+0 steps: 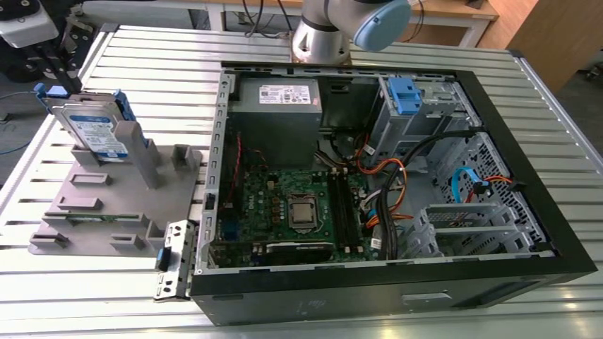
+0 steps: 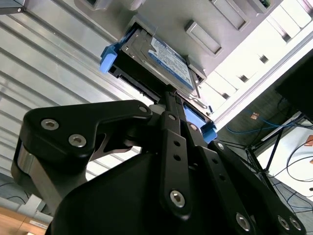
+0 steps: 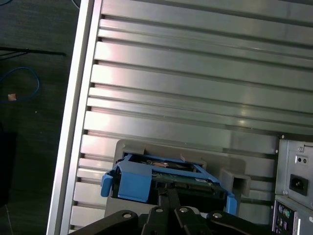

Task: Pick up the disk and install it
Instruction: 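Pick up the disk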

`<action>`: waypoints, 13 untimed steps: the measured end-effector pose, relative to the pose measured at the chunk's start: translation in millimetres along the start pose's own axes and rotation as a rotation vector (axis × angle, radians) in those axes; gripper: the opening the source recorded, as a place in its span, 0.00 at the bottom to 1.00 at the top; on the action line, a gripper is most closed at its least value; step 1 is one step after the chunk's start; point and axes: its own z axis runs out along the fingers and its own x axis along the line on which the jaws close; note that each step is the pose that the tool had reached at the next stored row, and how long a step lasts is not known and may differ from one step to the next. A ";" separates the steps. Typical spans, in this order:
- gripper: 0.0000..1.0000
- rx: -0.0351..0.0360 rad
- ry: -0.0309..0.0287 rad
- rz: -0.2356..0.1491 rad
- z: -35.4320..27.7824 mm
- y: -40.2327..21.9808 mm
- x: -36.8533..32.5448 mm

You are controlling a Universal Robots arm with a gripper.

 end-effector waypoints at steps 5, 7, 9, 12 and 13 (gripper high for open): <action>0.11 -0.0001 0.0001 -0.004 0.1 0.1 0.5; 0.11 -0.0001 0.0002 -0.005 0.1 0.1 0.8; 0.11 -0.0001 0.0003 -0.006 0.1 0.1 1.0; 0.11 -0.0002 0.0003 -0.009 0.1 0.1 1.0; 0.11 -0.0002 0.0005 -0.010 0.1 0.1 1.1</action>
